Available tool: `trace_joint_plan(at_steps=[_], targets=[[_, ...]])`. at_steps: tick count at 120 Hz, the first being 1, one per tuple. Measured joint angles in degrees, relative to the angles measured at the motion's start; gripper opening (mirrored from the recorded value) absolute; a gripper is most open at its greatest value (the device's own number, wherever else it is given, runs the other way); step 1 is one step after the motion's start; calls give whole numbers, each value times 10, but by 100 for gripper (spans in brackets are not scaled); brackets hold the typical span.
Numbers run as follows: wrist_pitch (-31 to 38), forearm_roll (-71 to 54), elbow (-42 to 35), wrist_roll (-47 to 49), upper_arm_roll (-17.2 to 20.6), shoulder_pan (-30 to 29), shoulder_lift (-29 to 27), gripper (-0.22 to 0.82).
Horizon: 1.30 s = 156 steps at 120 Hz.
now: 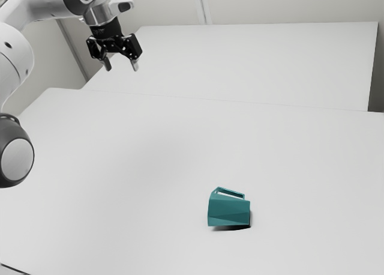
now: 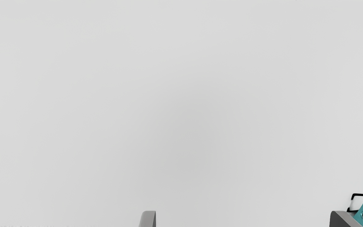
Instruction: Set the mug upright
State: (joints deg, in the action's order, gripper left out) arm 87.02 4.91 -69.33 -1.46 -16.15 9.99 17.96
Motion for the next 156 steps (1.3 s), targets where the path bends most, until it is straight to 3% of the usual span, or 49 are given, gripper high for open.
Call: trace_joint_plan(at_steps=[25, 46, 62, 75, 103, 156], targets=[[2, -1, -17, 5, 0, 3, -9, 60], [50, 52, -228, 10, 45, 16, -106, 60], [119, 150, -383, 11, 51, 34, -174, 60], [174, 235, -465, -4, 52, 47, -189, 60], [256, 371, -549, -73, 55, 71, -179, 60], [334, 474, -621, -191, 57, 136, -149, 60]])
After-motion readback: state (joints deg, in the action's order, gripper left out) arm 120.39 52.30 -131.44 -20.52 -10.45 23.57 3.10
